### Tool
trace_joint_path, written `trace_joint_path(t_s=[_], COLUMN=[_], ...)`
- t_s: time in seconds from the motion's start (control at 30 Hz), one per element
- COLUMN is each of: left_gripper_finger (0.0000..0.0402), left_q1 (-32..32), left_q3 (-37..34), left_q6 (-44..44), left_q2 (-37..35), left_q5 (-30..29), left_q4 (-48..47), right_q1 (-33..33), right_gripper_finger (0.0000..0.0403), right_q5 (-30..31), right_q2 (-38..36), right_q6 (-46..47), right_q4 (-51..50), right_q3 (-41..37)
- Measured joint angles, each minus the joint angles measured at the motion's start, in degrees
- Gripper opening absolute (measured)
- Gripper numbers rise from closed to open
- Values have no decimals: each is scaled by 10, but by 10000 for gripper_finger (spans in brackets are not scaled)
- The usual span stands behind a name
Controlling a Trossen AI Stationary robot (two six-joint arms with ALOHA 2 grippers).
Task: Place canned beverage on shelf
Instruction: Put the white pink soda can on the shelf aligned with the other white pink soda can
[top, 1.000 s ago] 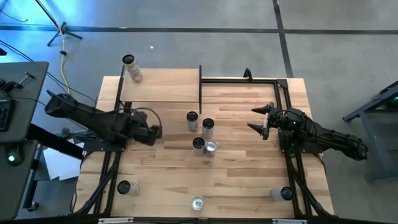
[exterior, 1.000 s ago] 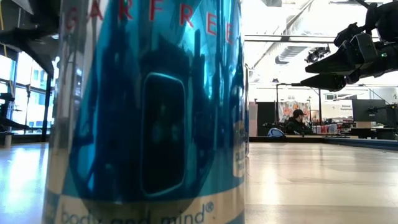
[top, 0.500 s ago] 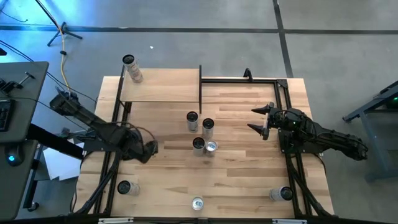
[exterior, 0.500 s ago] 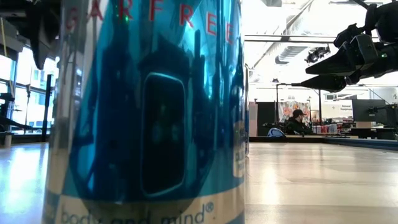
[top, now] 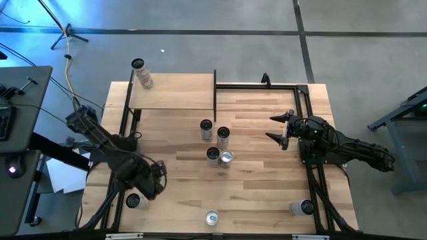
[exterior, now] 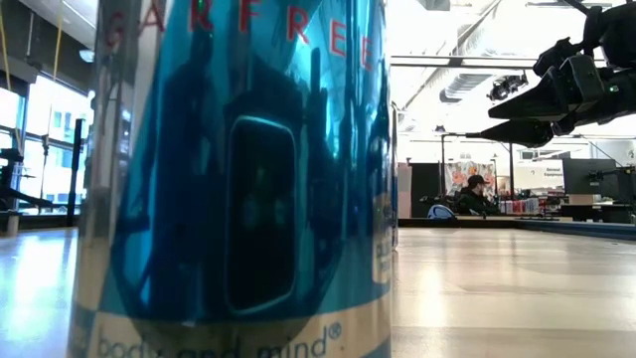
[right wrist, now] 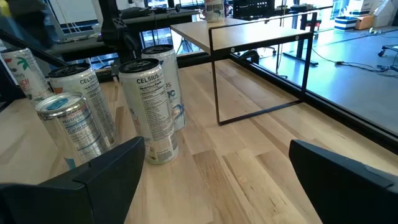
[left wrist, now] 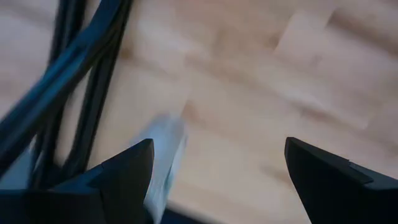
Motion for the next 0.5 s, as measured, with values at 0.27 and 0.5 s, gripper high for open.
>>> trace_joint_path(t_s=[0.27, 0.5], left_gripper_finger=[331, 330], left_q1=[-37, -96], left_q3=[96, 97], left_q6=[-144, -261], left_q2=[35, 55], left_q5=[74, 65], left_q4=[7, 59], right_q1=[0, 0], right_gripper_finger=[387, 387], right_q5=[0, 0], right_q2=[0, 0], right_q6=[0, 0], right_q4=[0, 0], right_q3=[0, 0])
